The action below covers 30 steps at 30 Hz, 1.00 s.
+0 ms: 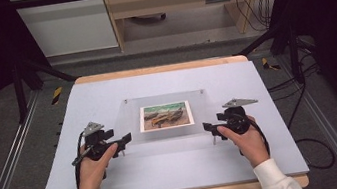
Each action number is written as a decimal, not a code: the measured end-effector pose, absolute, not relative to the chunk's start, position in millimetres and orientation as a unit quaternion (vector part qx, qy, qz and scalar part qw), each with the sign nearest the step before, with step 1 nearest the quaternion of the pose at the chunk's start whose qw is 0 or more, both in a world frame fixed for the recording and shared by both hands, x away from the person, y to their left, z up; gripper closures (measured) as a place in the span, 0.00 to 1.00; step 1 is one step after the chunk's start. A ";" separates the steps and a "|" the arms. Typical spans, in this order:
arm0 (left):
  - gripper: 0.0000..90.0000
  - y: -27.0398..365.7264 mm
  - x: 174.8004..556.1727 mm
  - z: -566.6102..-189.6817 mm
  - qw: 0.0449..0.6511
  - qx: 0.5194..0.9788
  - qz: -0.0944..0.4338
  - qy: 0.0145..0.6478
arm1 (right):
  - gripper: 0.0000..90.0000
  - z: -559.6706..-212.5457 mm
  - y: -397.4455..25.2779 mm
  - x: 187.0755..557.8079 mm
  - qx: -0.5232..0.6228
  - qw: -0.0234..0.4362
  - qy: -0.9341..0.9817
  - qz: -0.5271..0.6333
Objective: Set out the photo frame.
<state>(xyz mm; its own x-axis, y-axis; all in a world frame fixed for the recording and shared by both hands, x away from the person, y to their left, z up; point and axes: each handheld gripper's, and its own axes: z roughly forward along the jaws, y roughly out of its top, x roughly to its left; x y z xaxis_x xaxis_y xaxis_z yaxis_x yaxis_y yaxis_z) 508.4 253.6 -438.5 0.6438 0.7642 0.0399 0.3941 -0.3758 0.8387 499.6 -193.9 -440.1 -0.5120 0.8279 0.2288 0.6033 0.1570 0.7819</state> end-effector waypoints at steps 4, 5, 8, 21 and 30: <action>0.25 254.4 508.7 -440.1 0.437 0.790 0.207 0.378 | 0.29 -442.5 -192.0 500.0 0.478 0.121 0.750 0.440; 0.26 254.9 509.4 -440.6 0.441 0.787 0.201 0.382 | 0.29 -442.5 -191.9 499.9 0.477 0.123 0.751 0.440; 0.30 255.2 510.9 -442.6 0.442 0.783 0.192 0.393 | 0.29 -442.8 -192.2 499.3 0.483 0.114 0.747 0.443; 0.31 241.4 504.4 -451.0 0.468 0.720 0.113 0.501 | 0.27 -445.8 -194.0 499.1 0.491 0.090 0.738 0.453; 0.30 242.8 505.1 -452.4 0.470 0.716 0.105 0.505 | 0.26 -447.4 -194.4 498.9 0.497 0.082 0.733 0.457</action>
